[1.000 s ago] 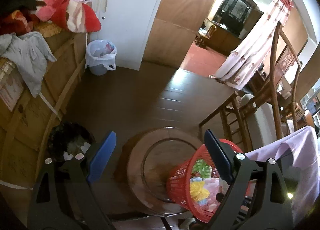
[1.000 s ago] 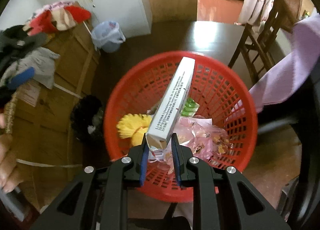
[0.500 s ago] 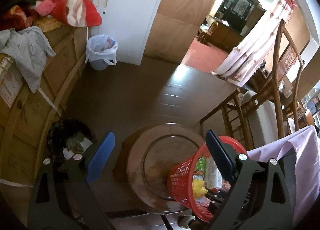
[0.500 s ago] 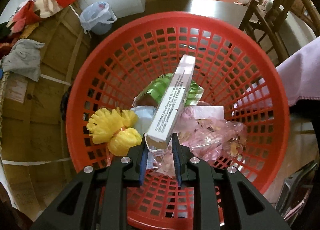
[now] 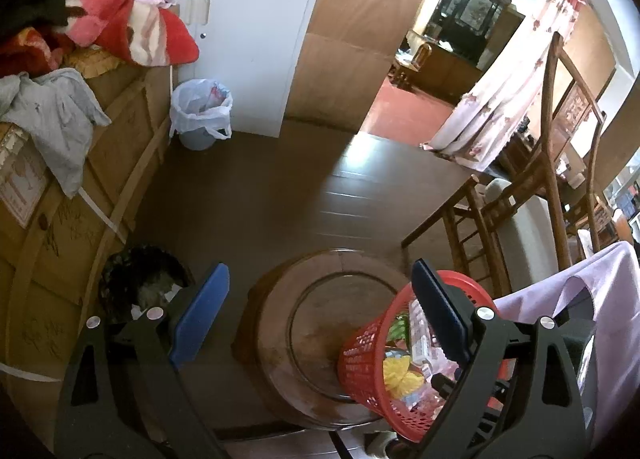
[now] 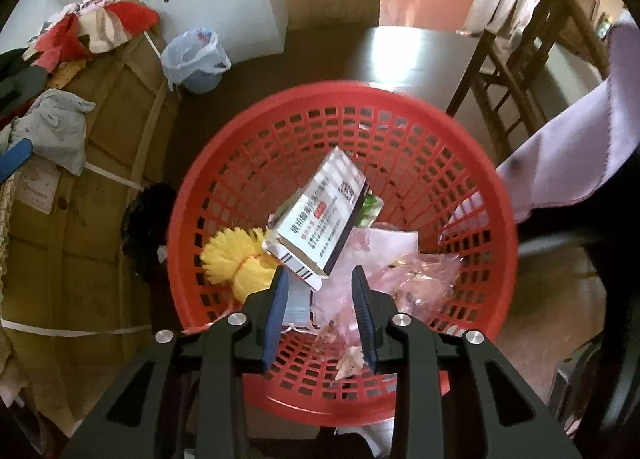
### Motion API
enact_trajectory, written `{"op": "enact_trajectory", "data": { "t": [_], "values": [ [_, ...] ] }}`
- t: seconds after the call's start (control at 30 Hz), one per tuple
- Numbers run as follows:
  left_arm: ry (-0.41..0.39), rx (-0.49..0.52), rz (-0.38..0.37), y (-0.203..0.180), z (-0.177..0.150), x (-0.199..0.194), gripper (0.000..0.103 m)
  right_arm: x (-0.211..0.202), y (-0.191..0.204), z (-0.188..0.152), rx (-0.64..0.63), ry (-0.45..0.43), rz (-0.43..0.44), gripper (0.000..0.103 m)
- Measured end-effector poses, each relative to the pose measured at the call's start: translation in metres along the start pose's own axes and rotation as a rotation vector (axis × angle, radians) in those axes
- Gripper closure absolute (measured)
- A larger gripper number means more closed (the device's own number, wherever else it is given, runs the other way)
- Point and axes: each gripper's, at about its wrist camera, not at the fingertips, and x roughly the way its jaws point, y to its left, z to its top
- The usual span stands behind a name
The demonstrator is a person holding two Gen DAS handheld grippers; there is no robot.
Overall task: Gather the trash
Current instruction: 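Lift both open tools up away from the wastebasket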
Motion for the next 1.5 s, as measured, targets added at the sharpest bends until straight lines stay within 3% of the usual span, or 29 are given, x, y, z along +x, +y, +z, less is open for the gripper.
{"op": "enact_trajectory", "data": {
  "t": [0.13,0.3,0.43,0.67,0.9,1.13,1.3,1.5],
  "values": [
    [0.003,-0.008,-0.009,0.002,0.001,-0.001,0.014,0.004,0.009,0.008,-0.005,-0.010,0.009,0.078],
    [0.014,-0.007,-0.002,0.003,0.002,0.003,0.013,0.040,0.006,0.013,0.040,0.081,-0.009,0.080],
    [0.020,-0.011,-0.007,0.003,0.002,0.004,0.013,0.027,0.001,0.012,0.064,0.053,0.004,0.080],
    [0.005,0.008,-0.005,0.001,0.001,0.000,0.013,-0.048,0.005,0.015,0.062,-0.104,0.057,0.080],
    [-0.027,0.040,-0.006,-0.010,0.001,-0.013,0.013,-0.114,-0.003,-0.006,0.080,-0.234,0.042,0.077],
    [-0.091,0.124,-0.042,-0.037,-0.005,-0.042,0.013,-0.179,-0.018,-0.057,0.131,-0.344,0.016,0.067],
    [-0.119,0.173,-0.148,-0.067,-0.015,-0.073,0.013,-0.225,-0.025,-0.096,0.151,-0.434,-0.014,0.060],
    [-0.171,0.326,-0.175,-0.112,-0.028,-0.131,0.011,-0.298,-0.037,-0.139,0.161,-0.616,-0.066,0.047]
  ]
}}
